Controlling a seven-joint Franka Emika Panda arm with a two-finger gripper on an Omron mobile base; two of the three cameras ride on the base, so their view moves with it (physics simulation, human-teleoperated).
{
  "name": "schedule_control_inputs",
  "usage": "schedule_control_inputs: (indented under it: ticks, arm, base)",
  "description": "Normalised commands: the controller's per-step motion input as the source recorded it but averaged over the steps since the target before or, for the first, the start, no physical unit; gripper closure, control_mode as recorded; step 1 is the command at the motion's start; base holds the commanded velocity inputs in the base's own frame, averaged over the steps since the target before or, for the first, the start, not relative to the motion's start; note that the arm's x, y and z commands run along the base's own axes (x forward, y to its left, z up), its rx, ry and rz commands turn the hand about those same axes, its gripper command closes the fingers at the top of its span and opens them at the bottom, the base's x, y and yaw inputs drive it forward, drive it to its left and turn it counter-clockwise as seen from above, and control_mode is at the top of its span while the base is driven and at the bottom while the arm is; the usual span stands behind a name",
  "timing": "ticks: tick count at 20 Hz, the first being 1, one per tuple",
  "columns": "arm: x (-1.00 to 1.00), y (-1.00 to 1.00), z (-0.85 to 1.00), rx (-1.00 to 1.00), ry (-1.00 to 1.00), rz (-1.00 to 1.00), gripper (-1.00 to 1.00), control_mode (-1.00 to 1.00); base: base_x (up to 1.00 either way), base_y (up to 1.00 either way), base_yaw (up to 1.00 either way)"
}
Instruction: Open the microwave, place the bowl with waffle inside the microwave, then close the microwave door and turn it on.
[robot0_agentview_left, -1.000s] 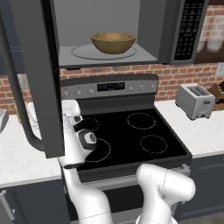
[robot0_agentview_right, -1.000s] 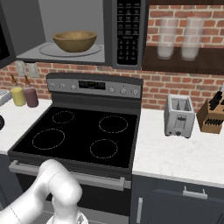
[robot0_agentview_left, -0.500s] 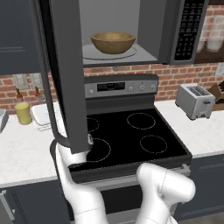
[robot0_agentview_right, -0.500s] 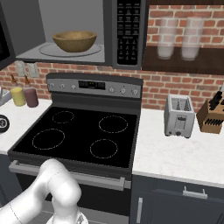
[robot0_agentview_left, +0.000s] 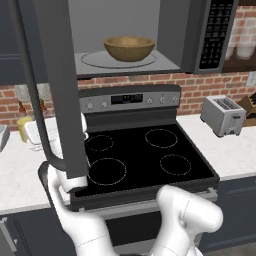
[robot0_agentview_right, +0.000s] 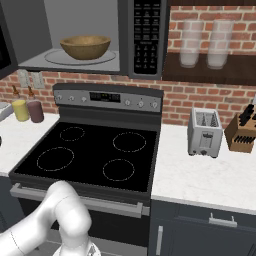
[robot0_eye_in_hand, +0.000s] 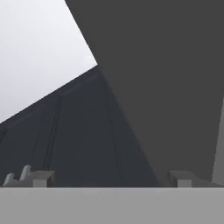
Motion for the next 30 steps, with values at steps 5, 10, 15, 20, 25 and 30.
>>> schedule_control_inputs:
  ticks: [5,10,15,20,25,30]
  arm:
    - [-0.06,0.01,-0.03,0.11,-0.09,-0.01,-1.00,-1.00]
    - [-0.09,0.00,-0.01,0.22,-0.14,-0.04,-1.00,-1.00]
    - [-0.13,0.00,0.00,0.33,-0.23,-0.10,-1.00,-1.00]
    - [-0.13,0.00,0.00,0.34,-0.25,-0.13,-1.00,-1.00]
    - [-0.19,-0.01,-0.12,0.36,-0.27,-0.13,-1.00,-1.00]
    - [-0.06,-0.01,-0.11,0.37,-0.28,-0.14,-1.00,-1.00]
  base:
    - [0.00,0.00,0.00]
    - [0.00,0.00,0.00]
    - [0.00,0.00,0.00]
    - [0.00,0.00,0.00]
    - [0.00,0.00,0.00]
    - [0.00,0.00,0.00]
